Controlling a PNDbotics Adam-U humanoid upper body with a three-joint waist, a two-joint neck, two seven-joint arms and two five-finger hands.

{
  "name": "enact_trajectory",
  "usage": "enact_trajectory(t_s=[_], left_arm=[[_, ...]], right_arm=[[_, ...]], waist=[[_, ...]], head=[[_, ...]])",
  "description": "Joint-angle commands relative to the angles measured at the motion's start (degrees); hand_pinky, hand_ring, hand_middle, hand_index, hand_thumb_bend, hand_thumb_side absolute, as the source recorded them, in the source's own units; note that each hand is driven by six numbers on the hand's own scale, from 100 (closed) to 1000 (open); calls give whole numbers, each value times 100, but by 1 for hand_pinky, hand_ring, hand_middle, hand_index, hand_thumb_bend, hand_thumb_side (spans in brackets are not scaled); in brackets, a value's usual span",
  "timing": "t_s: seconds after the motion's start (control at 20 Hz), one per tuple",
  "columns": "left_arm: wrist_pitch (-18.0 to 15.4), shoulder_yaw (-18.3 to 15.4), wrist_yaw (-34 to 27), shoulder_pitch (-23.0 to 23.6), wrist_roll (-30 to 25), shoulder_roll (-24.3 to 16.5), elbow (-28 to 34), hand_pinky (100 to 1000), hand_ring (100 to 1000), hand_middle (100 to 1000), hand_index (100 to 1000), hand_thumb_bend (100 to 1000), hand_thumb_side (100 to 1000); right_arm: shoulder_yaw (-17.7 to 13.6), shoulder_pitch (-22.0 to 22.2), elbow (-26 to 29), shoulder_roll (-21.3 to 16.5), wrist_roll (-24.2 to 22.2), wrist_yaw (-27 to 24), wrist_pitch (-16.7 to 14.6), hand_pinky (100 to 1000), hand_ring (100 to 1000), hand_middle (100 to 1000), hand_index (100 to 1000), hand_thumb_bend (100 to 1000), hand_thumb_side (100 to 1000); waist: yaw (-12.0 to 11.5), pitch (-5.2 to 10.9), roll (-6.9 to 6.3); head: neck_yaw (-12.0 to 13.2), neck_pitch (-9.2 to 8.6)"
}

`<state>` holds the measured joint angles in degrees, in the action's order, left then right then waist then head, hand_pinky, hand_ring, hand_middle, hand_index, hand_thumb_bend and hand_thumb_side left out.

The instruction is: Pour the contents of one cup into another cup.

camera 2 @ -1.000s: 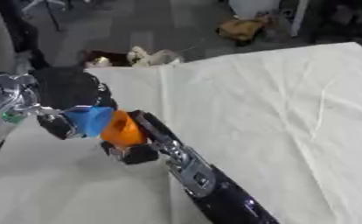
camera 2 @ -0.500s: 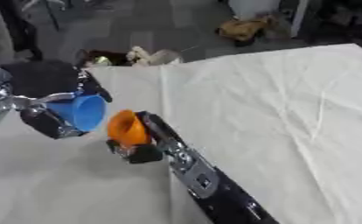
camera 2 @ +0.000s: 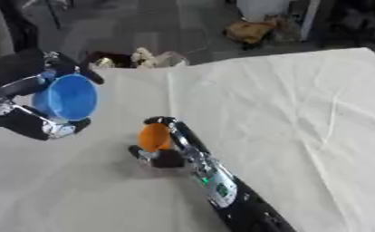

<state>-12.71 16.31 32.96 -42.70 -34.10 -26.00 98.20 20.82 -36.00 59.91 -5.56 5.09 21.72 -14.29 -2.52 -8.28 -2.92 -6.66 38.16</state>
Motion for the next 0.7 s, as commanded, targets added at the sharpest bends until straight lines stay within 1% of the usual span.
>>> enact_trajectory(t_s=[0.05,0.15,0.3,0.45,0.55,0.6,0.65,0.7], left_arm=[[112,-167,-132,-10,110,-167,193,100,427,383,833,100,260],[171,-223,-202,56,184,-172,240,100,428,386,834,100,258],[335,-361,-389,187,407,-119,239,100,429,393,837,100,258],[544,-460,-661,336,754,-36,131,100,436,404,843,100,261],[694,-517,-965,440,1036,63,-19,100,439,413,848,100,263],[747,-547,-1153,485,1214,121,-112,100,439,415,849,100,264],[776,-560,-1328,514,1387,160,-216,100,440,419,847,100,264],[802,-578,-1495,544,1572,204,-351,100,441,421,847,100,266]], right_arm=[[-125,-103,47,-143,190,490,39,1000,903,840,910,691,504],[-188,-102,61,-187,312,698,97,1000,901,840,910,693,508],[-280,-101,118,-289,437,807,175,1000,891,833,908,688,520],[-383,-71,270,-445,540,695,215,1000,878,826,906,681,533],[-468,-39,434,-567,612,544,230,1000,872,822,903,678,540],[-519,-20,541,-633,650,450,237,996,867,822,902,546,639],[-556,2,651,-692,675,351,245,995,866,818,902,677,551],[-603,29,786,-762,706,251,245,993,865,817,901,675,564]], waist=[[-12,106,18],[-8,115,29],[-7,128,54],[2,143,85],[23,148,112],[35,148,129],[45,148,142],[65,147,159]], head=[[7,8],[10,13],[13,23],[36,41],[62,52],[76,57],[90,59],[108,59]])
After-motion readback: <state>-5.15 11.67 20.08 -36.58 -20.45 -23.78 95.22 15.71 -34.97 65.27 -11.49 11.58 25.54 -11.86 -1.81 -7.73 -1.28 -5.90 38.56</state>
